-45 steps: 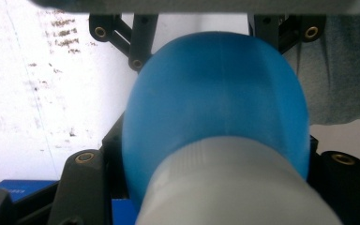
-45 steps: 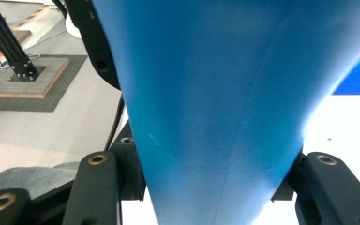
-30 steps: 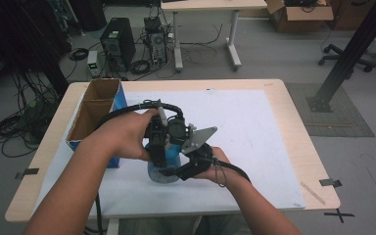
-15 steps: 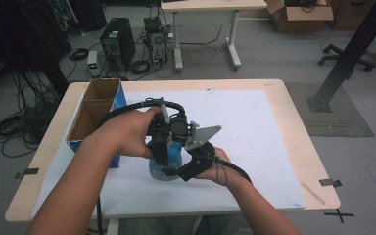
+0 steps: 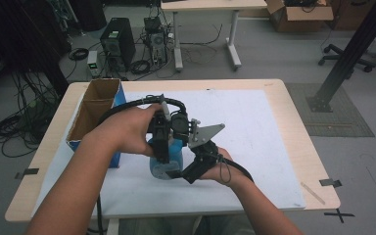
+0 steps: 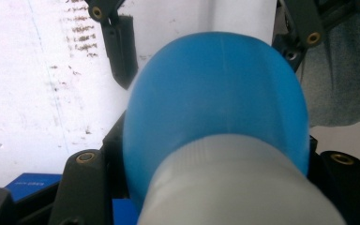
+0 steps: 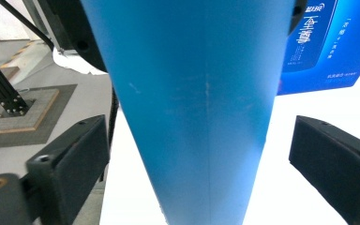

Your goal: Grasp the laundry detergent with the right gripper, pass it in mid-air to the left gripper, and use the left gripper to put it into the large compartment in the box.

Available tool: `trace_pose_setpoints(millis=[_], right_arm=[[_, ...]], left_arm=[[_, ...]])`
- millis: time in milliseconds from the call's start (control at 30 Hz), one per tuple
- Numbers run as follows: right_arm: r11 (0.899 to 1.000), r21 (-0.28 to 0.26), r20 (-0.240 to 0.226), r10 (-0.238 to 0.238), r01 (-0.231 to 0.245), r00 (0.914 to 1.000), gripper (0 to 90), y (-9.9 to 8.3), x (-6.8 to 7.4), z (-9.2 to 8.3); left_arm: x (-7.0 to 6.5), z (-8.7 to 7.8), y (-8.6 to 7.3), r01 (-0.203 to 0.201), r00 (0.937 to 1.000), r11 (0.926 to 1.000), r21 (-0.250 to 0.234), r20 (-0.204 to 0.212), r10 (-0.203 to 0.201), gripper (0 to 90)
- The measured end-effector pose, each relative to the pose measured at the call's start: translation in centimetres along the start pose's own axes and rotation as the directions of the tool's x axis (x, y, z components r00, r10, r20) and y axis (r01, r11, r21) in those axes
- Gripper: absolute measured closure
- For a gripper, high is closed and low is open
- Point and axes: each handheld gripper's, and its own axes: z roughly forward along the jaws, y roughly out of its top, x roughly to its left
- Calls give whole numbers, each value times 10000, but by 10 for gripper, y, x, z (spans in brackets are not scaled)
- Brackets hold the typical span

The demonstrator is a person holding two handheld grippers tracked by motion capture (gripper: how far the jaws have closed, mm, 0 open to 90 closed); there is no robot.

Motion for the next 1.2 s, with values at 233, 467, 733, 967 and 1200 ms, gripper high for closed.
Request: trace_pose_setpoints(millis=[233,467,733,967,1200], right_arm=[[9999,-58,-169,126,-127,9998,1,-2,-3,-4],[9998,-43,-169,216,-217,9996,1,-3,-5,-13],[9995,173,145,249,-252,9996,1,-6,-8,-39],[9973,694,614,211,-253,9979,1,-5,-14,-66],[9871,1557,1113,208,-381,9936,2,-5,-23,-90]], left_arm=[[2,0,-2,116,9999,9999,45,15,-116,396],[4,-2,-2,362,9993,9992,173,45,-363,395],[11,-11,-6,942,9955,9954,178,35,-943,394],[20,-21,-8,1914,9815,9814,144,-33,-1914,393],[31,-33,-14,3391,9406,9406,-192,-124,-3393,393]])
